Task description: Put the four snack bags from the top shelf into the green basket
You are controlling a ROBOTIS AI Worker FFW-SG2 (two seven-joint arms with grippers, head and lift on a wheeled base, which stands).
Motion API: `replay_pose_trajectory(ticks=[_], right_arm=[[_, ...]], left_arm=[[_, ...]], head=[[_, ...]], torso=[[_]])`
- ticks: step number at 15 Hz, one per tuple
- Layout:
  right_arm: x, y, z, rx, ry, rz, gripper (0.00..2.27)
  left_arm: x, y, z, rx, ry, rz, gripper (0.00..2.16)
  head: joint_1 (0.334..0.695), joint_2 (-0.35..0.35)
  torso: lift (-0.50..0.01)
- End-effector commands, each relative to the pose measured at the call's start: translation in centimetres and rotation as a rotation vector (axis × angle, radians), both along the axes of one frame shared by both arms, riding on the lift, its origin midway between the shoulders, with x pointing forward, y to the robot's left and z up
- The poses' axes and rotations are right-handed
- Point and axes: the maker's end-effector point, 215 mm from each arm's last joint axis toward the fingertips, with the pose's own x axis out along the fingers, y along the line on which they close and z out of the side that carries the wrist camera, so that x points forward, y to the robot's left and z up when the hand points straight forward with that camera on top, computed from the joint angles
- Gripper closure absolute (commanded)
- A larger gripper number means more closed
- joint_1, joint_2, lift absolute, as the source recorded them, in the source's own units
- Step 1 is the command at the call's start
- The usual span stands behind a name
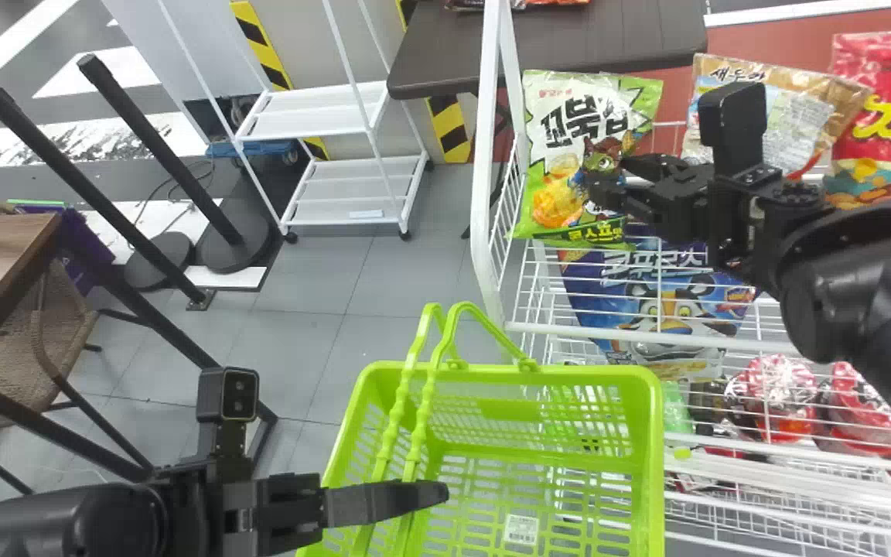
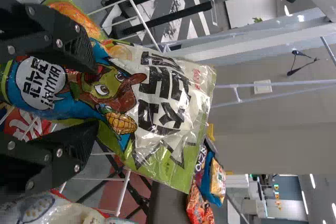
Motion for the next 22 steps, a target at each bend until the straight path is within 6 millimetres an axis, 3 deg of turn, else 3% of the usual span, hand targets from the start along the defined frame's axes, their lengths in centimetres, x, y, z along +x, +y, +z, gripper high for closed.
replay_pose_trajectory(ticks=[1, 6, 8, 11, 14, 17, 19, 22], right_arm=[[-0.2, 0.2, 0.0, 0.005, 0.002, 0.002, 2.25], [-4.3, 1.4, 2.0, 0.032, -0.033, 0.005, 2.25], [-6.7, 0.0, 2.1, -0.015, -0.035, -0.023, 2.25], [-12.1, -2.3, 3.2, -0.049, -0.015, -0.083, 2.25], [-17.5, -4.8, 7.4, 0.016, -0.027, -0.132, 2.25], [-21.4, -6.5, 11.0, 0.07, -0.055, -0.161, 2.25], [-24.3, -6.2, 9.5, 0.084, 0.055, -0.127, 2.25], [-29.1, -3.5, 5.9, 0.082, 0.24, -0.038, 2.25]], left_arm=[[-0.1, 0.1, 0.3, -0.007, -0.003, -0.007, 2.15], [0.3, 1.3, 0.6, 0.015, -0.014, 0.008, 2.15], [0.5, 1.9, 0.8, 0.025, -0.023, 0.021, 2.15], [1.4, 2.2, 1.1, 0.035, -0.043, 0.027, 2.15], [2.4, 2.1, 0.6, 0.047, -0.048, 0.035, 2.15], [2.6, 2.4, -0.5, 0.06, -0.025, 0.056, 2.15], [2.6, 2.4, -1.0, 0.058, -0.017, 0.078, 2.15], [2.7, 2.5, -1.3, 0.059, -0.016, 0.099, 2.15]], head=[[0.695, 0.309], [0.695, 0.331], [0.695, 0.348], [0.695, 0.35], [0.695, 0.35], [0.695, 0.34], [0.695, 0.337], [0.695, 0.35]], torso=[[0.0], [0.0], [0.0], [0.0], [0.0], [0.0], [0.0], [0.0]])
